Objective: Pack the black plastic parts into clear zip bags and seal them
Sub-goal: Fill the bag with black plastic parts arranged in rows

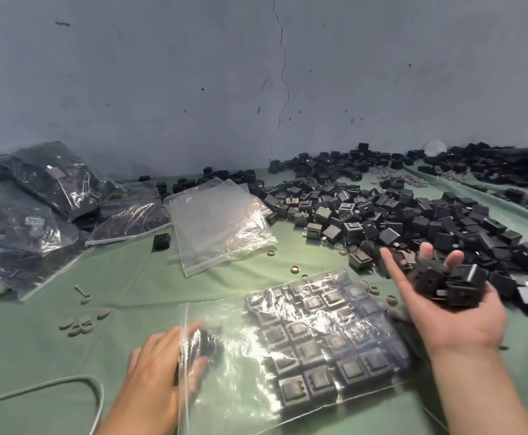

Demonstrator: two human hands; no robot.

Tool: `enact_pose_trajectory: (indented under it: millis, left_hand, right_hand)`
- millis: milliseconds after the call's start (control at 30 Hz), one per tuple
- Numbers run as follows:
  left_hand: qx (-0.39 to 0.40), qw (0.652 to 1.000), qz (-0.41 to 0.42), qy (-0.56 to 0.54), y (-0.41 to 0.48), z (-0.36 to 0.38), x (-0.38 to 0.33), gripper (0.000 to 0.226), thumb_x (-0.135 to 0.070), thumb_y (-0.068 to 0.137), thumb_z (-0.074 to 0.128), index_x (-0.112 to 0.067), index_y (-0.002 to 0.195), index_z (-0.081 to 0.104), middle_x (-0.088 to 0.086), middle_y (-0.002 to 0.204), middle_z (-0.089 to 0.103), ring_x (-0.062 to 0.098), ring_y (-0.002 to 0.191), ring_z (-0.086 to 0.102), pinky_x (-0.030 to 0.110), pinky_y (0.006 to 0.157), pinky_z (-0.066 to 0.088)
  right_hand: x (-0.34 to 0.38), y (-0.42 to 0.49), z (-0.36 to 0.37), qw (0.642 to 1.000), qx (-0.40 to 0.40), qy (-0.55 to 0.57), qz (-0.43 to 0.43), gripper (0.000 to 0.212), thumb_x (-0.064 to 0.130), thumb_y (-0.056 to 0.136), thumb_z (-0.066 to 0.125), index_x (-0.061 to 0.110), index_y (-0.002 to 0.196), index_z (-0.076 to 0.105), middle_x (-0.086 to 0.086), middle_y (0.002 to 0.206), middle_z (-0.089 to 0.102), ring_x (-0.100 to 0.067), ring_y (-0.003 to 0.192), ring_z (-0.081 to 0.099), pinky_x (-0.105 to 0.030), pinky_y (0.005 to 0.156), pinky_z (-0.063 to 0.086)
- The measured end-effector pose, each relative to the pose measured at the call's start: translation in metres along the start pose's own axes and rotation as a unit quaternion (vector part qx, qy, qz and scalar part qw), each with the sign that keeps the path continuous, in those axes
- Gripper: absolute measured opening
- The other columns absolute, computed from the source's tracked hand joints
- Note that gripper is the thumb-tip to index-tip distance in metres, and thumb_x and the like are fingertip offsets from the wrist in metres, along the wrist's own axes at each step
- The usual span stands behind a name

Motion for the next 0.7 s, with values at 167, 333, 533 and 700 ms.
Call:
enact_pose_trajectory:
  millis: [167,333,533,700]
  left_hand:
    - [-0.006,0.998,-0.037,0.042,0.004,0.005,0.001,0.043,-0.064,0.089,0.048,-0.060,0.129,0.035,-0.027,0.114,0.040,-0.002,0.106,0.036,0.023,0.086,0.021]
    - [0.026,0.998,-0.026,0.051,0.007,0.008,0.000,0.047,-0.060,0.092,0.041,-0.056,0.138,0.031,-0.030,0.108,0.044,-0.011,0.108,0.031,0.019,0.087,0.020]
    - [0.015,0.996,-0.029,0.085,0.008,-0.008,-0.011,0.044,-0.078,0.081,0.012,-0.048,0.105,0.033,-0.025,0.089,0.041,-0.012,0.092,0.029,0.023,0.081,0.022]
    - [0.054,0.996,0.055,0.047,0.000,-0.008,-0.011,0.034,-0.071,0.091,0.018,-0.054,0.116,0.033,-0.033,0.113,0.040,-0.015,0.109,0.030,0.016,0.092,0.026]
  right_hand:
    - [-0.010,0.015,-0.010,0.988,-0.026,0.099,0.115,0.054,0.046,0.102,0.040,0.005,0.124,0.068,-0.035,0.116,0.066,-0.061,0.119,0.052,-0.082,0.088,0.038]
    - [-0.007,0.019,-0.016,0.992,-0.055,0.055,0.101,0.052,0.050,0.101,0.039,0.013,0.107,0.075,-0.019,0.123,0.068,-0.052,0.107,0.065,-0.067,0.088,0.051]
    - [-0.054,-0.009,-0.006,0.988,-0.022,-0.102,0.112,0.028,0.033,0.098,0.049,0.015,0.099,0.071,-0.017,0.111,0.070,-0.036,0.088,0.071,-0.048,0.083,0.057]
    - [-0.078,-0.023,-0.005,0.983,-0.020,-0.102,0.148,0.026,0.032,0.098,0.051,0.016,0.101,0.071,-0.016,0.107,0.071,-0.033,0.084,0.071,-0.046,0.078,0.059]
Point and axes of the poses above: each hand's wrist, its own y-axis towards the middle knuckle, its own z-axis out of the palm, x = y × z, the point moved 6 cm from there along y, towards the middle knuckle
